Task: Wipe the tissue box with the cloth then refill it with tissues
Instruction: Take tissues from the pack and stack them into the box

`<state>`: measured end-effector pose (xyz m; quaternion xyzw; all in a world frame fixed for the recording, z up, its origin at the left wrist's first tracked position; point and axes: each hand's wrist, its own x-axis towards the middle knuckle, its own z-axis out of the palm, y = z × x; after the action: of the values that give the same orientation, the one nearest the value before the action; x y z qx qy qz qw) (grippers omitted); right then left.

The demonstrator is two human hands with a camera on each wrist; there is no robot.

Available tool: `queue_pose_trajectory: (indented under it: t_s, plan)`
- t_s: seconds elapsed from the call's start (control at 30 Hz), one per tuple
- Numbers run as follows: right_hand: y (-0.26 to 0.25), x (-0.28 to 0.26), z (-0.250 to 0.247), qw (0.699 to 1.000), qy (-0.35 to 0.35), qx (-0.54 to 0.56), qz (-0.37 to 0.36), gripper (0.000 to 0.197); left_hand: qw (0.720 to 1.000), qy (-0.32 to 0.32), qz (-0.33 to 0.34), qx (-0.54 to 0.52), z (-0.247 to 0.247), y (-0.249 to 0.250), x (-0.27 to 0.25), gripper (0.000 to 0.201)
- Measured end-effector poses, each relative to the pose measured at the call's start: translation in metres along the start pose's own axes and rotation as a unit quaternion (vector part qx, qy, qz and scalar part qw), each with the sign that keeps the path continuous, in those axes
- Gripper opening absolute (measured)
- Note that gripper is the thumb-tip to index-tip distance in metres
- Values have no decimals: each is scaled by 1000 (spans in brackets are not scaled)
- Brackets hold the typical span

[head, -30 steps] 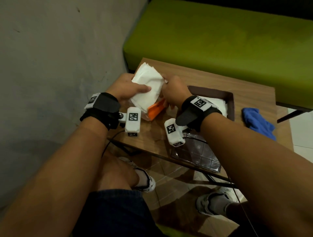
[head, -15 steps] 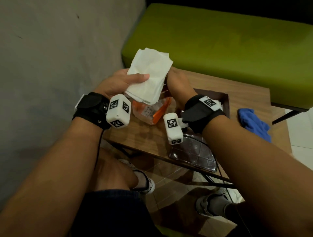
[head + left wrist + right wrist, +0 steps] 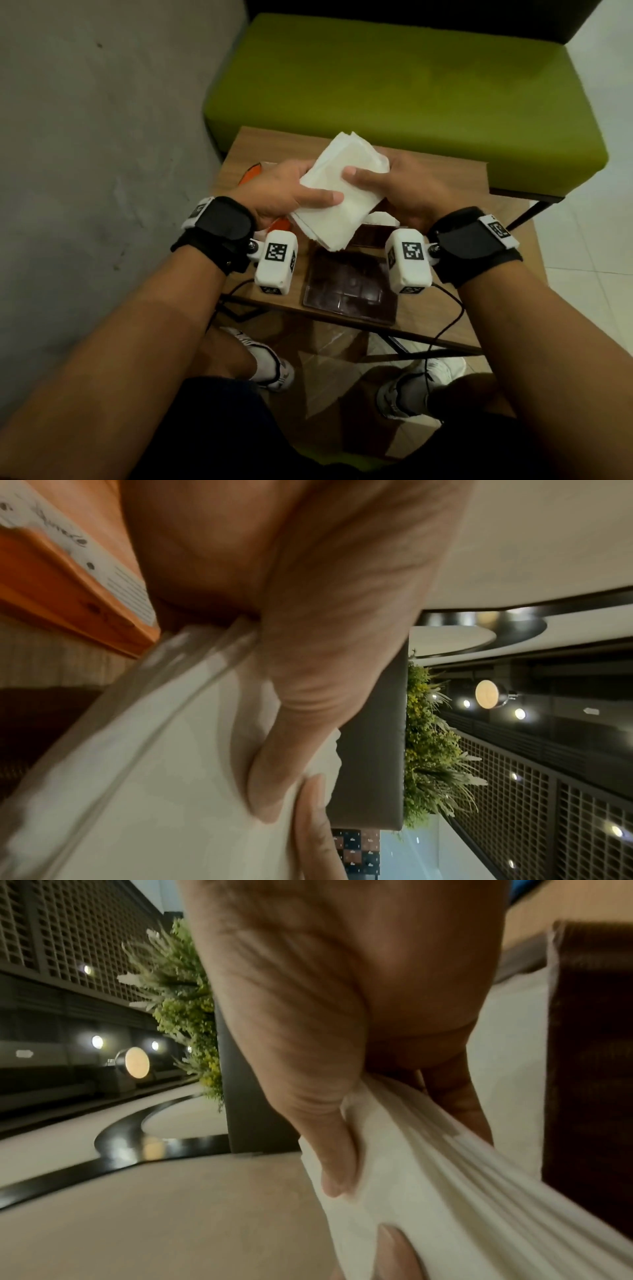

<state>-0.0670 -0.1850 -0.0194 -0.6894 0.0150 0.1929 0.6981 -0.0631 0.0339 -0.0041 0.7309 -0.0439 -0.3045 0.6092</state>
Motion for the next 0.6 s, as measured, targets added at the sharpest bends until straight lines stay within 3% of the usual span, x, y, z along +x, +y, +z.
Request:
queue_pose_trajectory:
  t_s: [0.13, 0.2, 0.27, 0.33, 0.4, 0.43, 0.53, 0.6]
  plan:
    - [6, -15, -18, 999, -30, -38, 6, 65, 999, -34, -13, 4, 17, 9, 0, 37]
    - [7, -19, -21, 999, -17, -50, -4, 59, 1000, -13, -6, -15, 26, 9, 3, 33]
    - [9, -18, -21, 998, 61, -20, -26, 49, 998, 30, 13, -56, 34, 2, 7, 34]
    - [12, -19, -14, 989, 140, 34, -14, 54, 990, 85, 40, -108, 42, -8, 11, 35]
    - [17, -20, -5, 991, 131, 24, 19, 69, 977, 135, 59, -156, 52, -12, 13, 35]
    - [21, -21, 1, 993, 118, 6, 16, 65, 971, 156, 64, -171, 58, -13, 14, 35]
    - [31, -24, 21, 984, 156, -57, -55, 46, 956, 234, 65, -164, 73, -10, 19, 32]
    - [31, -24, 31, 973, 196, -84, -92, 54, 946, 292, 72, -120, 79, -9, 21, 34]
